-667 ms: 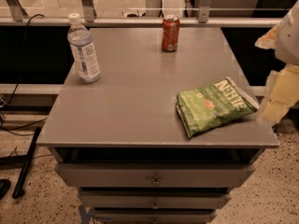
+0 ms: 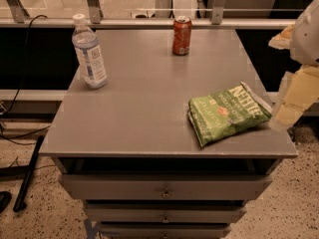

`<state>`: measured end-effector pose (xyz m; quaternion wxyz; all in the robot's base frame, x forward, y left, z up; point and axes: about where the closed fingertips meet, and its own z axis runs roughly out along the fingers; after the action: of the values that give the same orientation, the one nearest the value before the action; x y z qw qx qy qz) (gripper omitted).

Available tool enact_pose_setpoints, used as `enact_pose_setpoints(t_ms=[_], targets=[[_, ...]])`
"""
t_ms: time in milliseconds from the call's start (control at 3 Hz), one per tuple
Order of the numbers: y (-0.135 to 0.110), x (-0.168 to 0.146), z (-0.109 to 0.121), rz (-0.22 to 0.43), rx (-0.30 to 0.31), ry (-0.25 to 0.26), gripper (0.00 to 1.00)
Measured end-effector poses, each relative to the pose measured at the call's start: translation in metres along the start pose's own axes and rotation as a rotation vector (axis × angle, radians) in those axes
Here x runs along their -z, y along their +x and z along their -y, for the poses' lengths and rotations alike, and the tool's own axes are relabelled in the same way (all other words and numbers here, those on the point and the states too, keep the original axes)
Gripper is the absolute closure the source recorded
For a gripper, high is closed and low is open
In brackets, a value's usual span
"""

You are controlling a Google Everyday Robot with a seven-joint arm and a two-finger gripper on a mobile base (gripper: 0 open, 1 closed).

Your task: Move coke can near green jalapeno chip bag

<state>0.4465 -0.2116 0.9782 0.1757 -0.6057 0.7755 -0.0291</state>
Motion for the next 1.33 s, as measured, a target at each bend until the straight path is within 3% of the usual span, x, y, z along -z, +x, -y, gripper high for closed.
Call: enact_pose_setpoints(t_ms=[333, 667, 1000, 1333], targets=[[-0.024, -0.017, 0.034, 0.052, 0.012, 0.032, 0.0], [-0.049, -0.042, 0.082, 0.091, -0.009, 0.08, 0.0], [-0.067, -0.064, 0.141, 0.144, -0.077, 0.13, 0.0], [-0.067, -0.064, 0.141, 0.144, -0.077, 0.13, 0.0]])
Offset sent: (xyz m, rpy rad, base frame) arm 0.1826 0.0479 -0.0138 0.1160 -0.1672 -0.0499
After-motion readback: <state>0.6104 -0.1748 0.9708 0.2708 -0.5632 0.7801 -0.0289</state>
